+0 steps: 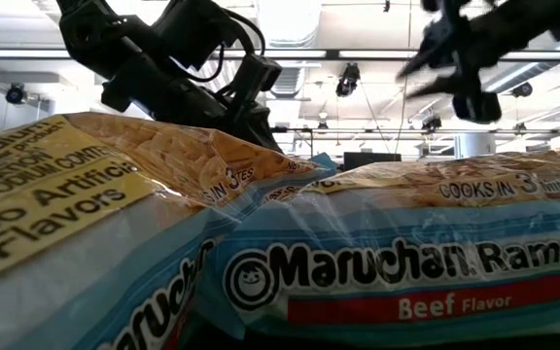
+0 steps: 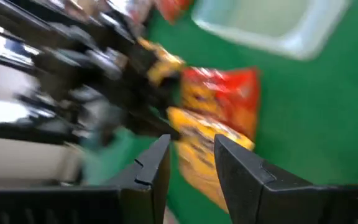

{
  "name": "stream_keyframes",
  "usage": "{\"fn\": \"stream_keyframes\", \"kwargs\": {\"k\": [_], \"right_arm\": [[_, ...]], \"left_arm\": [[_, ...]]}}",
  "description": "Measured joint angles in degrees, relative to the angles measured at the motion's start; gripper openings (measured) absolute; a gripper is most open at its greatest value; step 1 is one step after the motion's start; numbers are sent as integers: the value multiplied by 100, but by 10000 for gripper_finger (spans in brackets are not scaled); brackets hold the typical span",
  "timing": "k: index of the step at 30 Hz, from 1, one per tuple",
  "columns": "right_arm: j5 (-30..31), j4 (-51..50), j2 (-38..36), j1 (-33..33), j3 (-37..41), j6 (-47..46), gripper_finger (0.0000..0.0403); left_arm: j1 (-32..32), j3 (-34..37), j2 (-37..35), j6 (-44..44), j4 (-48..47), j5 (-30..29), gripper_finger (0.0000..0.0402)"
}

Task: Sort Maruchan noodles
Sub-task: Put the yellow noodle pack into the transparent bin

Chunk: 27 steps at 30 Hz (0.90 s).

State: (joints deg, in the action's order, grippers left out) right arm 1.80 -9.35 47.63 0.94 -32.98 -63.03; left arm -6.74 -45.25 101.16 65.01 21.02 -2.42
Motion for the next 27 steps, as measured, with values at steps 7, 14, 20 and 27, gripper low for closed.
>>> {"fn": "stream_keyframes", "kwargs": {"k": [7,14,20,27], "right_arm": [[-660,221,948,73,-179,-172,138],[-1013,194,1740,275,-415,-234,162],[-1143,190,2239,342,-619,22,166],[-1189,-98,2692,446,-714,139,167]], "left_arm": [[-11,2,0,-4,14,11,125],[-11,7,0,-4,151,11,125],[-38,7,0,-4,186,9,125],[-98,7,0,-4,199,7,125]]}}
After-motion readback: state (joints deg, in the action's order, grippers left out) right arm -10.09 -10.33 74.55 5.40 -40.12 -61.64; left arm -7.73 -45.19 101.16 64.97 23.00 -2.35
